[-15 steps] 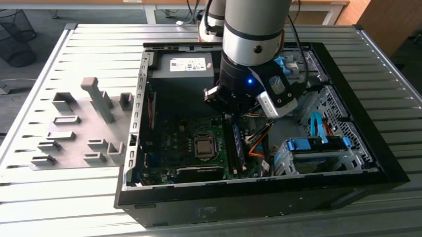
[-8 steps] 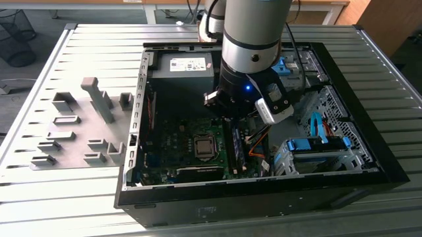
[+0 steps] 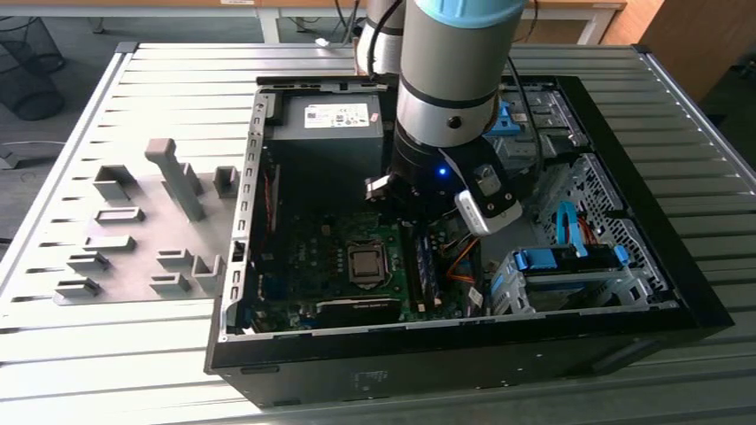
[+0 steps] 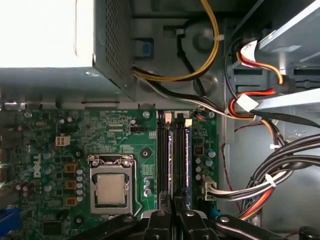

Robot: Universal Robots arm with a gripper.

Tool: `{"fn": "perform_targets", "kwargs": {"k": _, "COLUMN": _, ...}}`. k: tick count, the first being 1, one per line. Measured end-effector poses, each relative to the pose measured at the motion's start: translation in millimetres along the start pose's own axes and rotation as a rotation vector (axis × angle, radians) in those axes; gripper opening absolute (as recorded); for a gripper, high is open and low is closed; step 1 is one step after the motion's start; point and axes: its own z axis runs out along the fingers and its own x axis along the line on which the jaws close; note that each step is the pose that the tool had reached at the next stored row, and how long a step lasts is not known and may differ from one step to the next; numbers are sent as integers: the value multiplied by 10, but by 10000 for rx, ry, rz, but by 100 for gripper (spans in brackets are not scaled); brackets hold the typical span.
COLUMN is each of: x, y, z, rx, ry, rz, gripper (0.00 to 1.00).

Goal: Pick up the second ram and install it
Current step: 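Insert the second ram into the second slot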

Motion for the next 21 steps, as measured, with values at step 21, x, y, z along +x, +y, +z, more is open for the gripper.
{"fn": "perform_targets", "kwargs": {"k": 21, "x": 2, "y": 0, "z": 259, "rx": 5, "ry": 30, "rz": -31, "gripper": 14}}
